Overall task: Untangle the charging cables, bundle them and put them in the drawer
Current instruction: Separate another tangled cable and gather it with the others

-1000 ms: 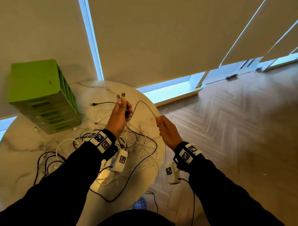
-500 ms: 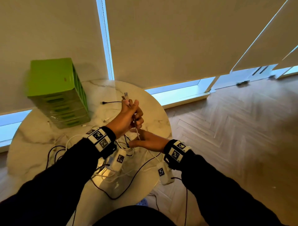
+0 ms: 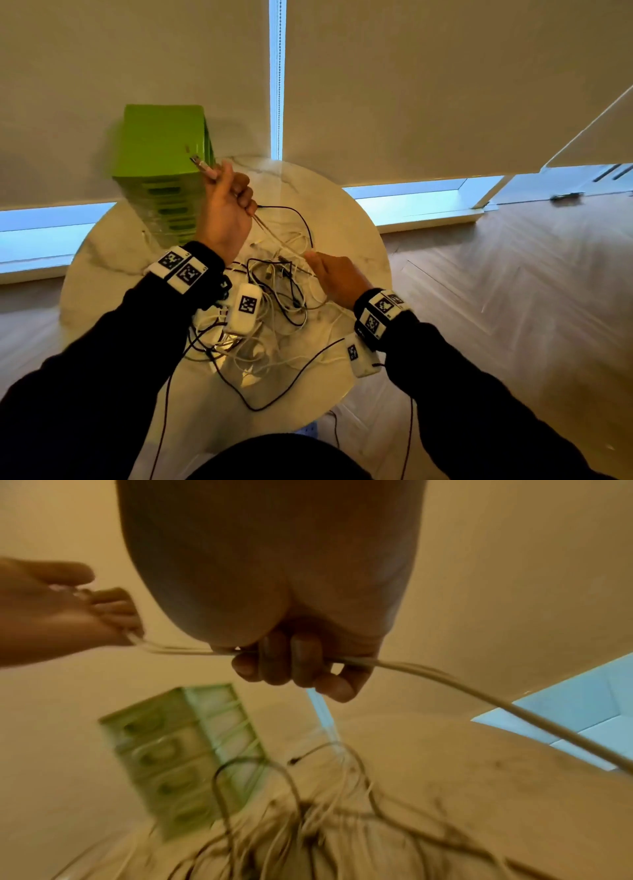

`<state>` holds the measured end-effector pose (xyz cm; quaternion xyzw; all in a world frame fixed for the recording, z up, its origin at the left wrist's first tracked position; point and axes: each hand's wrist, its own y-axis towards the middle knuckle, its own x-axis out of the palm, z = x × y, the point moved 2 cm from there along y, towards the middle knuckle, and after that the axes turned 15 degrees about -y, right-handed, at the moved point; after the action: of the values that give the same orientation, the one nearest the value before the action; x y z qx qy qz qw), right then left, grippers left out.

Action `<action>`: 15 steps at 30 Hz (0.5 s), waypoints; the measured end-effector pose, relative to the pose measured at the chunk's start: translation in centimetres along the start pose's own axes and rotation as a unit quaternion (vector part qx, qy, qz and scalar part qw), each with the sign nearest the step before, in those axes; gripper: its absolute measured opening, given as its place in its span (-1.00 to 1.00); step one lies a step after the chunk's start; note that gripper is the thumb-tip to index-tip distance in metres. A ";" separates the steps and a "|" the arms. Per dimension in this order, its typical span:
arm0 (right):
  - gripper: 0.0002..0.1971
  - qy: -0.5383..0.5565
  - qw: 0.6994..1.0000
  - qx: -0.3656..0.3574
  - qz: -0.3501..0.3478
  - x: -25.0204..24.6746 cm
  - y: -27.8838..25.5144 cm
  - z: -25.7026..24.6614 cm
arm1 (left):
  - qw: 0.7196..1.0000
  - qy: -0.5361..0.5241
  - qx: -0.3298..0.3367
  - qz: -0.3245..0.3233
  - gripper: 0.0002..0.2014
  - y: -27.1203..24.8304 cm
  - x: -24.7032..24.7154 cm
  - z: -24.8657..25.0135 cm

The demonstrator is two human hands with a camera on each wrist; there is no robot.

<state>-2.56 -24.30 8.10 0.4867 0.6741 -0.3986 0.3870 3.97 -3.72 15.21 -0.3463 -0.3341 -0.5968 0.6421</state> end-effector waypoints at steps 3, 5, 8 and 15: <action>-0.37 -0.079 0.987 -0.057 -0.129 4.1 -1.0 -3.8 | 0.998 0.050 -0.004 0.045 -0.75 0.2 -1.2 -1.1; -0.49 -0.098 0.970 -0.081 -0.208 5.5 -1.2 -5.4 | 0.994 0.085 -0.039 0.060 -0.70 0.0 -2.8 -2.5; -0.52 -0.130 0.942 -0.082 -0.298 5.4 0.9 -5.1 | 0.989 0.083 -0.095 0.081 -0.66 0.1 -5.4 -3.8; -0.74 -0.077 0.983 -0.072 -0.150 2.3 11.4 0.2 | 0.975 0.106 -0.149 0.128 -0.68 1.7 -8.2 -5.3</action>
<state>7.97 -21.29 4.05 0.3192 0.7342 -0.4391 0.4078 5.26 -3.72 5.39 -0.4133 -0.1244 -0.5858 0.6860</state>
